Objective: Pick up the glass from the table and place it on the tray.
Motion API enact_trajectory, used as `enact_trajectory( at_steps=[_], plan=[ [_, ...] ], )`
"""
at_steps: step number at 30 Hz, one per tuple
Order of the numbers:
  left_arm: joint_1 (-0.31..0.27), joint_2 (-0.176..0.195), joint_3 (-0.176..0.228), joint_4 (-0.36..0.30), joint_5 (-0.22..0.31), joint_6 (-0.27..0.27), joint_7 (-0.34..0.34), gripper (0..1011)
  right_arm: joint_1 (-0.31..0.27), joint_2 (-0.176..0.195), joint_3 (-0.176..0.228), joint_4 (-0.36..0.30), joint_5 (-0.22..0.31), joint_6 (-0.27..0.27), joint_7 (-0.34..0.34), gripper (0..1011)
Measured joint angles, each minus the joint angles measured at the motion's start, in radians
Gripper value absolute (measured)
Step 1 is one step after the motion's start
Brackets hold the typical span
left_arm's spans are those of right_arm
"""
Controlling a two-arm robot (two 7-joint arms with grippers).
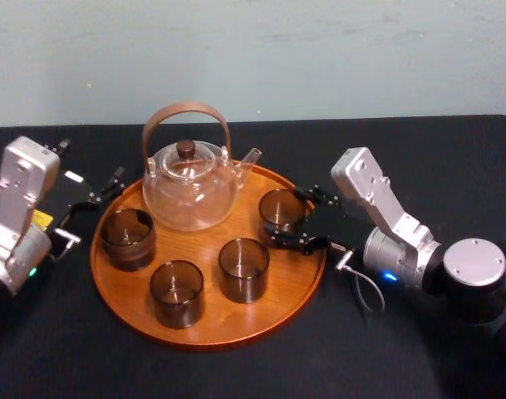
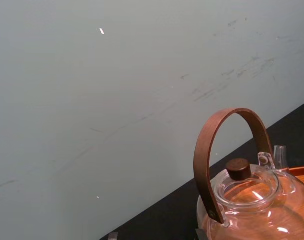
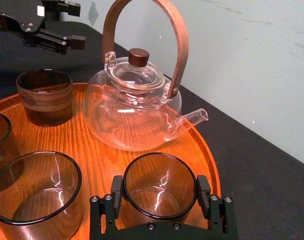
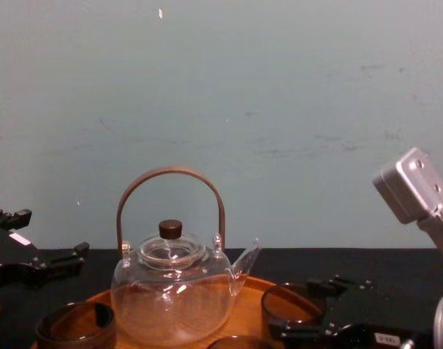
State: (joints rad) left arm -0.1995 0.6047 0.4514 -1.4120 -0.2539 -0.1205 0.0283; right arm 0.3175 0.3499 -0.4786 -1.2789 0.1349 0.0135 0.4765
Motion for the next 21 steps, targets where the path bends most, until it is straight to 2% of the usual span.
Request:
enact_trajectory(
  at_steps=[9, 13, 21],
  plan=[
    [0.000, 0.000, 0.000, 0.000, 0.000, 0.000, 0.000, 1001, 0.001, 0.000, -0.001, 0.001, -0.004, 0.000, -0.002, 912],
    [0.000, 0.000, 0.000, 0.000, 0.000, 0.000, 0.000, 1001, 0.001, 0.000, 0.000, 0.001, -0.003, 0.000, -0.002, 997],
    [0.000, 0.000, 0.000, 0.000, 0.000, 0.000, 0.000, 1001, 0.000, 0.000, 0.002, 0.000, 0.002, 0.000, 0.000, 1002]
  ],
)
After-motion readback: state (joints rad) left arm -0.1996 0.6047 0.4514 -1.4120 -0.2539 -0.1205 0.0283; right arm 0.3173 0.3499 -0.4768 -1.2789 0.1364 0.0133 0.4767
